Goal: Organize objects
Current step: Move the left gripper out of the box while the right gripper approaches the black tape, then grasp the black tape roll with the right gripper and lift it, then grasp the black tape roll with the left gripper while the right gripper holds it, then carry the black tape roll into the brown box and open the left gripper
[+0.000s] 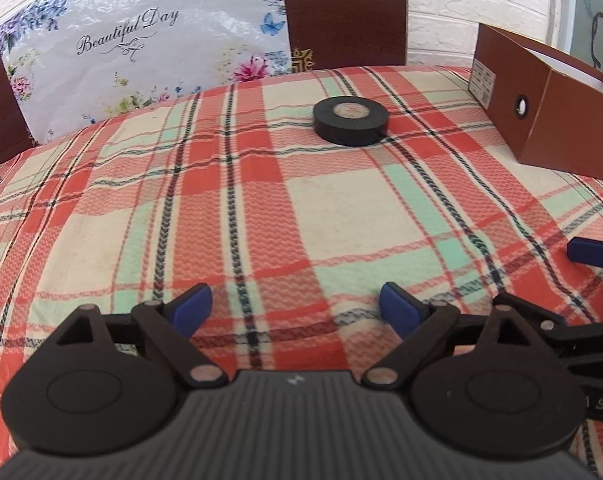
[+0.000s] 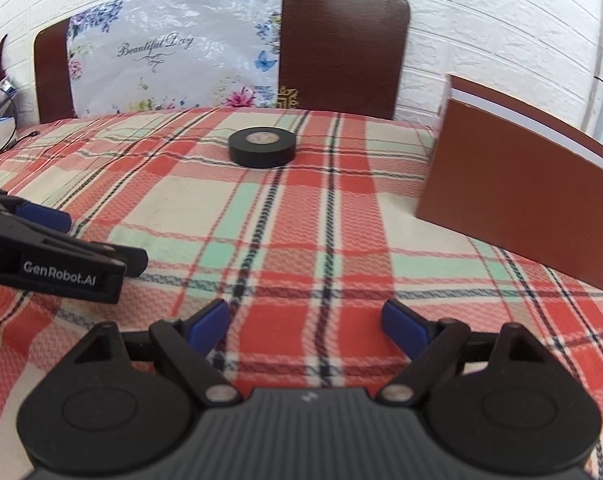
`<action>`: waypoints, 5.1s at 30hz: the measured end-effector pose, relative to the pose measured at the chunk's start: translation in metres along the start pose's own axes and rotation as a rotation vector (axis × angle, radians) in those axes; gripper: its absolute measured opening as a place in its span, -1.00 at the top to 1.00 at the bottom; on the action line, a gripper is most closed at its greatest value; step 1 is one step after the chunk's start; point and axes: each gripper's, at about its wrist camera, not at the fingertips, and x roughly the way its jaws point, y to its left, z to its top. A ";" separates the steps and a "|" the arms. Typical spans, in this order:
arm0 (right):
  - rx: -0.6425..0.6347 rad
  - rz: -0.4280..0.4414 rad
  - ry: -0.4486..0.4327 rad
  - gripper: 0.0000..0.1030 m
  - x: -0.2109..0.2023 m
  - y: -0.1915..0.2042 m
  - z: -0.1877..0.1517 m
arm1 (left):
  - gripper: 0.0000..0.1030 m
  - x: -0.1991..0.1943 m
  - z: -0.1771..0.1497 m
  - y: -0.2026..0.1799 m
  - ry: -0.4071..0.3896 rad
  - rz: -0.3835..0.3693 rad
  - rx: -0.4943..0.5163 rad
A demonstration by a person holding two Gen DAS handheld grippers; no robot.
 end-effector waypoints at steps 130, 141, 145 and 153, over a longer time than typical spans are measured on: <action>0.206 -0.320 -0.375 -0.58 -0.013 -0.199 0.057 | -0.06 0.007 0.186 -0.293 -0.151 -0.481 0.322; 0.295 -0.355 -0.417 -0.66 -0.024 -0.196 0.042 | -0.32 0.000 0.165 -0.261 -0.188 -0.389 0.271; 0.269 -0.381 -0.451 -0.72 -0.051 -0.172 0.029 | -0.32 -0.019 0.161 -0.260 -0.217 -0.369 0.285; 0.385 -0.299 -0.376 -0.75 -0.075 -0.136 0.005 | -0.40 -0.045 0.128 -0.241 -0.199 -0.285 0.315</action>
